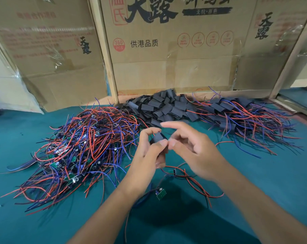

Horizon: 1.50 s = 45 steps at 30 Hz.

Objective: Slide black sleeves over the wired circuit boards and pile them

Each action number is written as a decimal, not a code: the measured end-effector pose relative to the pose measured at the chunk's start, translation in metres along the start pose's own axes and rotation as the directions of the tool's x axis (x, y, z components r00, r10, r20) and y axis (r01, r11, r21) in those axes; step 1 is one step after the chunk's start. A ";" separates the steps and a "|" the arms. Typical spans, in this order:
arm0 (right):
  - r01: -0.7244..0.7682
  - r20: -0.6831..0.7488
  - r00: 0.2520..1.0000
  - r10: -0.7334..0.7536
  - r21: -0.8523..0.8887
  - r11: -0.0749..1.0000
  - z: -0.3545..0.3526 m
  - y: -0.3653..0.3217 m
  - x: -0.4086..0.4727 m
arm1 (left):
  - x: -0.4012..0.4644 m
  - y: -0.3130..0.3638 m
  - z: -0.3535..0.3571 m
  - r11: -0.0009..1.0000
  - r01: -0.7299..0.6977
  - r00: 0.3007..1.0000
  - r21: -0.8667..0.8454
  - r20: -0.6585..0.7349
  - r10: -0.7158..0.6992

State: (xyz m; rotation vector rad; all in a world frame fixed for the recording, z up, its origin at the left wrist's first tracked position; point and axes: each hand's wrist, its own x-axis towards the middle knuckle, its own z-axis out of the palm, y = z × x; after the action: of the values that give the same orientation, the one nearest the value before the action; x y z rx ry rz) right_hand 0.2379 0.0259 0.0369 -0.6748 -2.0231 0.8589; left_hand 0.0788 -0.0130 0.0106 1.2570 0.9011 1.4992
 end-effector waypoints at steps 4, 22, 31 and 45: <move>-0.041 0.262 0.954 0.147 -0.373 0.927 -0.015 0.022 -0.008 | 0.002 0.002 0.000 0.998 0.014 0.997 -0.055 -0.069 -0.017; -0.110 0.370 0.911 0.183 -0.210 0.971 -0.011 0.044 -0.013 | 0.010 0.005 -0.011 0.842 0.085 0.975 -0.532 -0.130 -0.180; -0.189 0.301 0.942 0.149 0.110 0.976 -0.011 0.042 -0.010 | 0.011 0.004 -0.017 0.827 0.041 0.982 -0.560 -0.128 -0.136; -0.108 0.023 0.994 0.107 0.034 0.994 -0.006 0.026 -0.011 | 0.003 -0.014 0.003 0.970 0.190 0.982 -0.149 0.016 -0.190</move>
State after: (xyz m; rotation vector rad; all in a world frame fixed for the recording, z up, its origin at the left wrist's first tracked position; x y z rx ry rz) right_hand 0.2527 0.0363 0.0148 -0.7637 -2.0002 0.9655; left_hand 0.0847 -0.0059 -0.0015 1.0328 0.8655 1.3866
